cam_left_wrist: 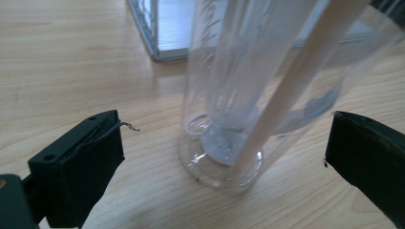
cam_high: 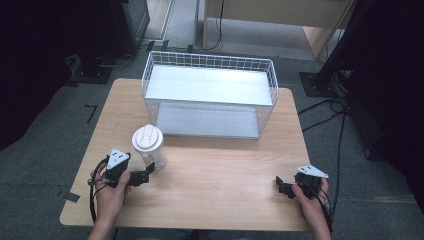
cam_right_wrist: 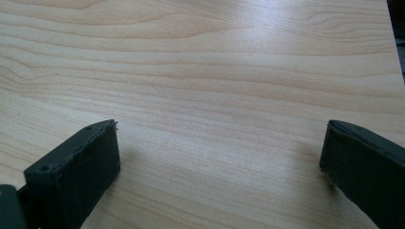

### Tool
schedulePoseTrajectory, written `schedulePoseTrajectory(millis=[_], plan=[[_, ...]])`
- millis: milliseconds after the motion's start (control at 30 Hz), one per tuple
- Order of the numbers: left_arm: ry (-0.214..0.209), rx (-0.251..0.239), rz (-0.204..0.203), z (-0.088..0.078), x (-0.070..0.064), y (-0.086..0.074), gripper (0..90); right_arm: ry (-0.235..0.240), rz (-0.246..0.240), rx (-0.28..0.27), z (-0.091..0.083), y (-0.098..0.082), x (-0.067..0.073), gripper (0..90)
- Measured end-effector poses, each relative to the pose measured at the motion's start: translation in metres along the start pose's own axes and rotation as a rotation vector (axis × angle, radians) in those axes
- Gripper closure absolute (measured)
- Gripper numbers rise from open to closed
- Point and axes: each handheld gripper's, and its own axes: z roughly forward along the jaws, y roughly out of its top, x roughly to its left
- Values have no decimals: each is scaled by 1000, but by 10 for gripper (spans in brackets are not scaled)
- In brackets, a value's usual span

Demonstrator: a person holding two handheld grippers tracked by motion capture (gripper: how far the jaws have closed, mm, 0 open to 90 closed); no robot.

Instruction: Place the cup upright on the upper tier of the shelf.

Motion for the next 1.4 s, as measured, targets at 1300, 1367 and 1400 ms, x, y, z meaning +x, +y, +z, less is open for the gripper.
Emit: schedulePoseTrajectory(millis=[1300,1367,1400], plan=[[38,-353,40,23,-26,8,130,0,0,0,0,0,0,0],[40,-369,36,25,-27,8,138,0,0,0,0,0,0,0],[40,-369,36,25,-27,8,142,0,0,0,0,0,0,0]])
